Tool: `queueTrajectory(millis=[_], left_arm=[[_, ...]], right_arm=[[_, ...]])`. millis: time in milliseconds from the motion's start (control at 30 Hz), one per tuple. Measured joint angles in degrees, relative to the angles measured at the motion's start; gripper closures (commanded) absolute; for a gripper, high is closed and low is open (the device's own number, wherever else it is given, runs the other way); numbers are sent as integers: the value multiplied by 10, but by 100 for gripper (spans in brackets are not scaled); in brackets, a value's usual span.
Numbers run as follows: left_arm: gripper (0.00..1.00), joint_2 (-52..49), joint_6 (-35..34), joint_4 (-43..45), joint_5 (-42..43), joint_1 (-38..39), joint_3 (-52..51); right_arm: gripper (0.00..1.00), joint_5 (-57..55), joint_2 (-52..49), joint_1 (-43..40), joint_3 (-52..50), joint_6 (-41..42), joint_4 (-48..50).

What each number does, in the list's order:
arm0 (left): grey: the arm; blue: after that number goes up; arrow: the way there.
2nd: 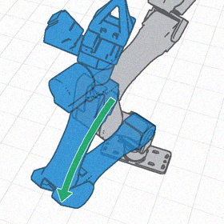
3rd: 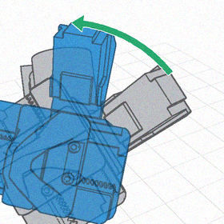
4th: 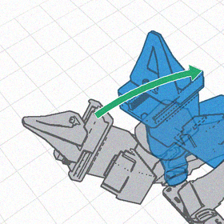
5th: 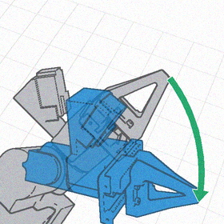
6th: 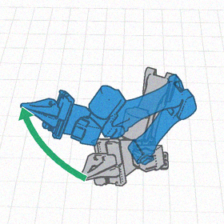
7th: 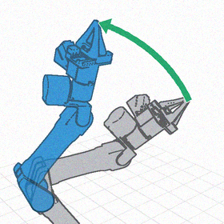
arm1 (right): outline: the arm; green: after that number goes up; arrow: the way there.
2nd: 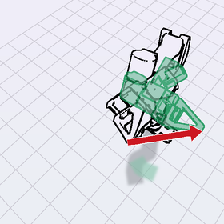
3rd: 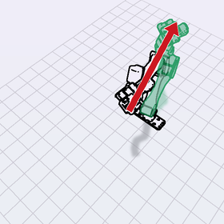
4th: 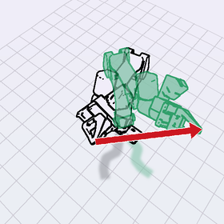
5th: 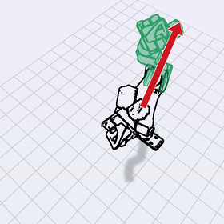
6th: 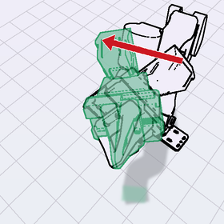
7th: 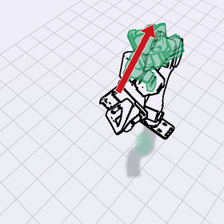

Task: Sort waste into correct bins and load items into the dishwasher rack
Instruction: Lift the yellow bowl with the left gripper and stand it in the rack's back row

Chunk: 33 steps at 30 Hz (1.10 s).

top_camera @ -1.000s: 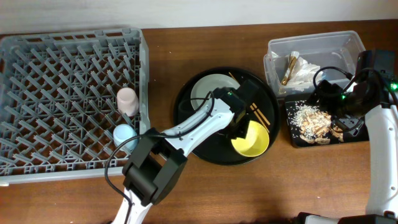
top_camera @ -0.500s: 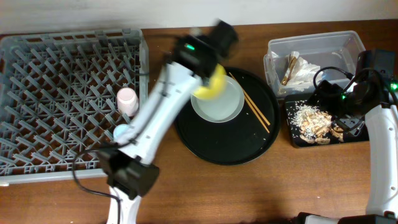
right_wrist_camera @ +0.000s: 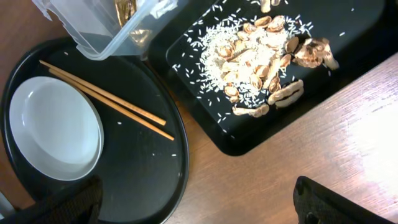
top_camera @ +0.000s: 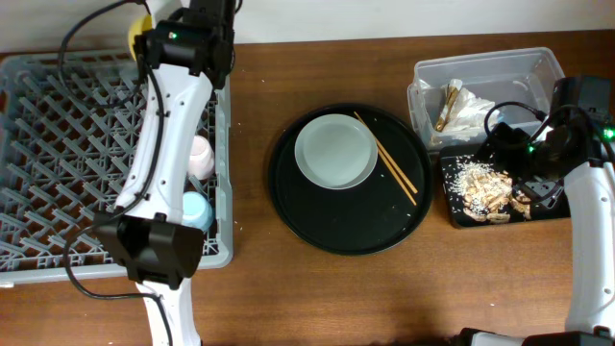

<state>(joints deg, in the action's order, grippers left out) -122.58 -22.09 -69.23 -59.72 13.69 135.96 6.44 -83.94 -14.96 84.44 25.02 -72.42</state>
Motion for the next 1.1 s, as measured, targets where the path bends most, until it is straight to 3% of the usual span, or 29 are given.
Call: queueTrajectory(millis=[133,333,500,1100], left_arm=[[100,-14,0,14,-39,-2,0],[100,-122,0,30,-127,-2,0],[100,-174,0,38,-141,-2,-5],[100,-205,-9,40,-155,-4,-5]], right_arm=[[2,0,0,0,0,-5,5],[2,-12,0,0,0,-10,5],[2,-15,0,0,0,-10,6],[1,-26,0,0,0,-11,6]])
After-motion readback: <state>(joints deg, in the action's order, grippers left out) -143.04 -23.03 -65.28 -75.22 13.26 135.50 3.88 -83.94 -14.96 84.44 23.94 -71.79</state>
